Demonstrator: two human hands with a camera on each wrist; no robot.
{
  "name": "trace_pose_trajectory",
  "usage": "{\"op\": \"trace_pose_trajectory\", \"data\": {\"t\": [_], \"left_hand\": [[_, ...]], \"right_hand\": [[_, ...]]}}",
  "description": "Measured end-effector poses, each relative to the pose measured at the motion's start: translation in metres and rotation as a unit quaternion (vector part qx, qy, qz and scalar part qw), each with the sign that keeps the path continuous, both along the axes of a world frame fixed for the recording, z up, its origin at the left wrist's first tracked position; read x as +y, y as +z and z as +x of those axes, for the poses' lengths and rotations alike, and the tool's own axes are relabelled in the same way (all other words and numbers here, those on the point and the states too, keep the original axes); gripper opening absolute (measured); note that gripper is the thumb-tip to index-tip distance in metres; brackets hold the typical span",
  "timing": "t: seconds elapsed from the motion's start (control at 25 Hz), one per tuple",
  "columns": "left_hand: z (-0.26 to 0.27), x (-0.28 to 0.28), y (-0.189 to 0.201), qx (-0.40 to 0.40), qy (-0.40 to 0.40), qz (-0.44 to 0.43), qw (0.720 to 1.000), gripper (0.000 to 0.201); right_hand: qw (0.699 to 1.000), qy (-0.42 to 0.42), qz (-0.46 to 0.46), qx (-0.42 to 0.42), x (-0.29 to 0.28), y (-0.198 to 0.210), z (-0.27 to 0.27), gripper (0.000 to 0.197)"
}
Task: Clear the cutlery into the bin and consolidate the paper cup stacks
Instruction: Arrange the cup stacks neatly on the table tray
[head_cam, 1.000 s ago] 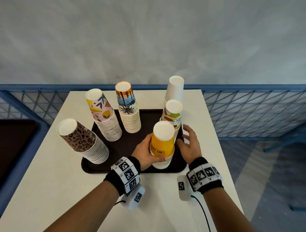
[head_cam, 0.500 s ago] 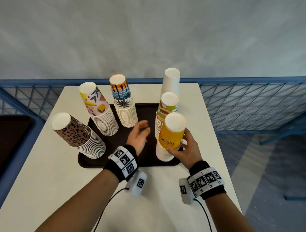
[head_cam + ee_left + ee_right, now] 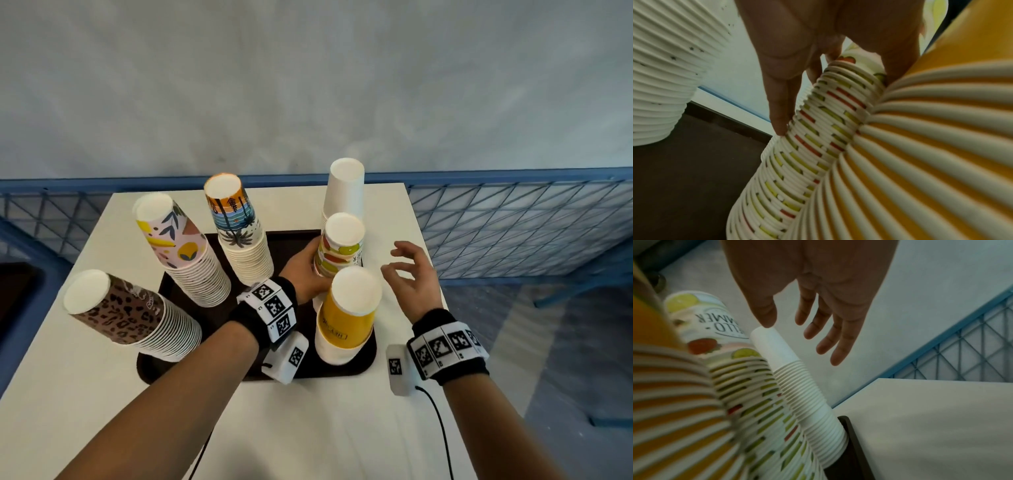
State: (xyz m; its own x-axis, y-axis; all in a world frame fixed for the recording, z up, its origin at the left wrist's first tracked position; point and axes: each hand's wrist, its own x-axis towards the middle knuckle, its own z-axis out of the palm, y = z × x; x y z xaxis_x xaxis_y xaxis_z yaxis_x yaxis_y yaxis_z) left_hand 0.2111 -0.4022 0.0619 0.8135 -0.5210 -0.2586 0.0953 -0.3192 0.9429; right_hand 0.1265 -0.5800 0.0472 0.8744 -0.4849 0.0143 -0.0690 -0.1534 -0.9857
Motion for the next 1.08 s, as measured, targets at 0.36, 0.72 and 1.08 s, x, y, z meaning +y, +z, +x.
{"op": "trace_pose_trajectory", "data": {"t": [0.36,0.72,1.08], "left_hand": [[0.024,0.010,-0.010,-0.069,0.198,-0.017,0.978,0.079],[0.057,-0.005,-0.013,-0.108,0.268,0.019,0.957,0.089],[0.078,-0.012,-0.015,-0.100,0.269,0.020,0.958,0.092]], "right_hand": [[0.996,0.048,-0.063,0.052,-0.002,0.006,0.072,0.066],[0.987,0.095,-0.082,0.102,0.018,-0.004,0.114,0.106],[0.985,0.110,-0.077,0.106,0.012,-0.003,0.124,0.088]]}}
